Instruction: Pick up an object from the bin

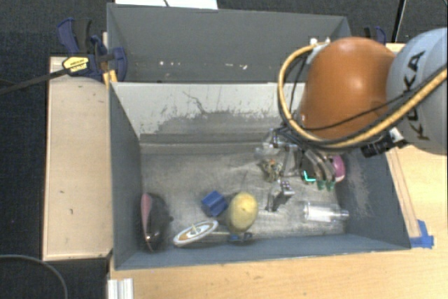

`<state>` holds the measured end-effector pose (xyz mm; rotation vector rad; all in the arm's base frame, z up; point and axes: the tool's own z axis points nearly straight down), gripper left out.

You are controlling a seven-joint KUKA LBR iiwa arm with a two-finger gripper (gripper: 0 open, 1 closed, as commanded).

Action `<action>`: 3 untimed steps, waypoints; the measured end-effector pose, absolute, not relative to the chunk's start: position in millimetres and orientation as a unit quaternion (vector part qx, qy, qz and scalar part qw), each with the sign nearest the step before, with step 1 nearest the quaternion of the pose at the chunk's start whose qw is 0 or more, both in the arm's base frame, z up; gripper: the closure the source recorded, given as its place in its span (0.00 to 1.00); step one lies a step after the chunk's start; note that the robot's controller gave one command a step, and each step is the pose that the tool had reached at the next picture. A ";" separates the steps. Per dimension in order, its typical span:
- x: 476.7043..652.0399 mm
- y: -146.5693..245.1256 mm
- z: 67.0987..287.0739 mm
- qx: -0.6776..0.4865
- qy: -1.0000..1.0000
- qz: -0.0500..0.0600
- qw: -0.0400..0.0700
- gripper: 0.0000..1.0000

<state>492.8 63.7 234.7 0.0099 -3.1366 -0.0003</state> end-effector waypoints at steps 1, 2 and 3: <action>506.0 98.9 73.1 0.237 -0.972 0.001 -0.009 0.00; 529.6 86.2 101.2 0.380 -0.925 0.000 -0.003 0.00; 509.1 84.1 100.4 0.595 -0.804 0.000 0.000 0.00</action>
Offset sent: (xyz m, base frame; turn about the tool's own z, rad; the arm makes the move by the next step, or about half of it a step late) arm 0.0079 0.0358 -0.1647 -0.4752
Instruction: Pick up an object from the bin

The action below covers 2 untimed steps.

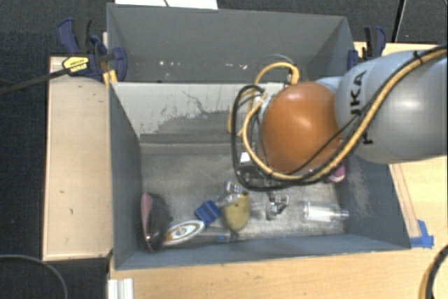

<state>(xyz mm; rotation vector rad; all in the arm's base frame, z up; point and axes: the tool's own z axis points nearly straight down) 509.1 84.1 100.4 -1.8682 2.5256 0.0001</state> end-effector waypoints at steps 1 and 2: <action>519.2 100.3 72.5 -0.654 0.757 -0.001 0.001 0.00; 519.8 100.4 73.3 -0.650 0.760 0.000 0.002 0.00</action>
Offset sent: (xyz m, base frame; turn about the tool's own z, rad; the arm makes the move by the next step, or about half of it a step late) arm 0.0084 0.0166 -0.0304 -0.1557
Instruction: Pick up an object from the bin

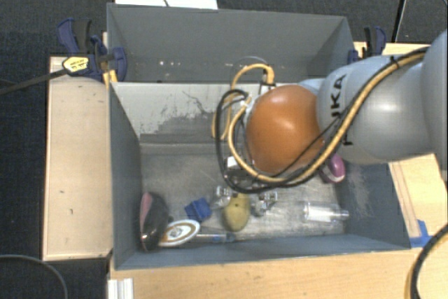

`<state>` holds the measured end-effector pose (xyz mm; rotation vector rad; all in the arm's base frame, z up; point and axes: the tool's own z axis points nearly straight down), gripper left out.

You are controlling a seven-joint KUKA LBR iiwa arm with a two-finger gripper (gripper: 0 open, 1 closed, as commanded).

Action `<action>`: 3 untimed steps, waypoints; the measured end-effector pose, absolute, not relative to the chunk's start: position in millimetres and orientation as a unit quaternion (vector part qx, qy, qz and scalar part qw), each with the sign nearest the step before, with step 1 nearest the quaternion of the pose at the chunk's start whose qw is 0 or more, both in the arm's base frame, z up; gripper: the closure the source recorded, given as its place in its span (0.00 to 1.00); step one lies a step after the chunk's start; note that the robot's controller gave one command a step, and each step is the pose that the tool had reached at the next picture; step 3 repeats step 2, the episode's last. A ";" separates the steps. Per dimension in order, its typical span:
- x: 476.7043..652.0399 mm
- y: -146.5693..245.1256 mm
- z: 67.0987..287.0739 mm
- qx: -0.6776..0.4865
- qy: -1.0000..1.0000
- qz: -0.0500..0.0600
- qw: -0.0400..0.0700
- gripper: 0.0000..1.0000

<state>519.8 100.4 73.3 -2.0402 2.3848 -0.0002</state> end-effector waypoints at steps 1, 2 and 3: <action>520.9 102.6 75.0 -0.649 0.761 0.000 0.004 1.00; 522.6 103.4 127.2 -0.644 0.765 -0.001 0.004 1.00; 522.6 103.4 127.2 -0.644 0.765 -0.001 0.004 1.00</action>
Offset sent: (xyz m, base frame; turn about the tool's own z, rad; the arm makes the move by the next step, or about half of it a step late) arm 0.0000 0.0000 0.0000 0.0000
